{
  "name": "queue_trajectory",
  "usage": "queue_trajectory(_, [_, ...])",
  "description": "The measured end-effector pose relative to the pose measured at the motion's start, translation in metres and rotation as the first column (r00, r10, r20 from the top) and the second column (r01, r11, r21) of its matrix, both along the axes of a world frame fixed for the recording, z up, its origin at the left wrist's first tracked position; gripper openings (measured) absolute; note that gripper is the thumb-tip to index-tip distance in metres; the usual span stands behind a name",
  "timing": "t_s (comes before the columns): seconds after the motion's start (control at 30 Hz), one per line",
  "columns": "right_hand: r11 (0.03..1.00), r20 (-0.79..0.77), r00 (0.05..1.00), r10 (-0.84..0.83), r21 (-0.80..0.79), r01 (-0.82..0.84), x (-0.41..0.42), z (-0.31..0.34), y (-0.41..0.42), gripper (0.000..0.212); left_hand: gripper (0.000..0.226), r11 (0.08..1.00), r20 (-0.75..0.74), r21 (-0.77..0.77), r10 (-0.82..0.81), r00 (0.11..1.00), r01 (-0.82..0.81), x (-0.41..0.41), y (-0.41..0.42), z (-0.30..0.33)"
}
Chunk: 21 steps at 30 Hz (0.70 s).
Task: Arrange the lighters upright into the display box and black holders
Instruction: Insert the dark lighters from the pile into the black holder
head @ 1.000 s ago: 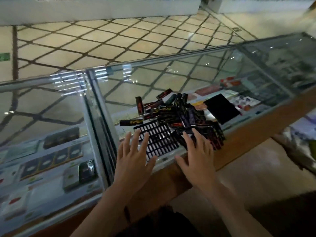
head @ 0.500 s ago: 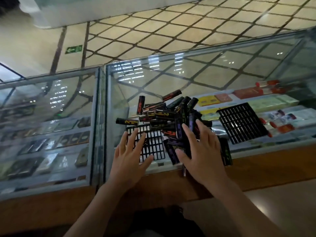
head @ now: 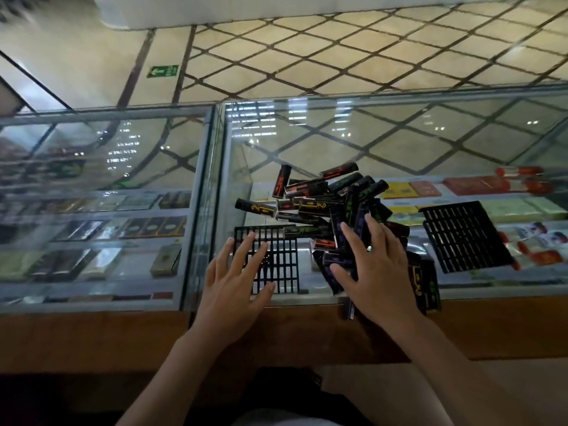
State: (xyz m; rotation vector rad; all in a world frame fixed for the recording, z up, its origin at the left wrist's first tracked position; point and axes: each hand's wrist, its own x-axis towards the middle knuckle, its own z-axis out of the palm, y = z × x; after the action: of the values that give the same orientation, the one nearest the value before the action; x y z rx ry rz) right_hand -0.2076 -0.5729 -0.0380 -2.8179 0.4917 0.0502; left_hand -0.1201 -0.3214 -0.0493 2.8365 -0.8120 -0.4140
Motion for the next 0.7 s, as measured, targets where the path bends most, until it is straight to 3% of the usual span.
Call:
queue_trajectory(0.2, [0.989, 0.213, 0.967, -0.141, 0.069, 0.130, -0.025, 0.016, -0.013, 0.066, 0.079, 0.983, 0.020, -0.176, 0.060, 0.998, -0.055, 0.012, -0.006, 0.011])
queue_trajectory(0.3, [0.973, 0.189, 0.955, -0.227, 0.078, 0.216, -0.052, 0.012, -0.017, 0.071, 0.079, 0.971, 0.062, -0.239, -0.012, 0.998, 0.027, 0.036, -0.024, 0.021])
queue_trajectory(0.47, [0.977, 0.079, 0.974, -0.214, 0.035, 0.212, -0.064, -0.002, 0.002, 0.086, 0.091, 0.973, 0.046, -0.164, -0.158, 0.986, 0.163, 0.080, -0.060, 0.016])
queue_trajectory(0.7, [0.975, -0.008, 0.976, -0.218, -0.041, 0.218, -0.036, -0.009, 0.010, 0.088, 0.099, 0.972, 0.038, -0.022, -0.233, 0.972, 0.234, 0.095, -0.083, 0.002])
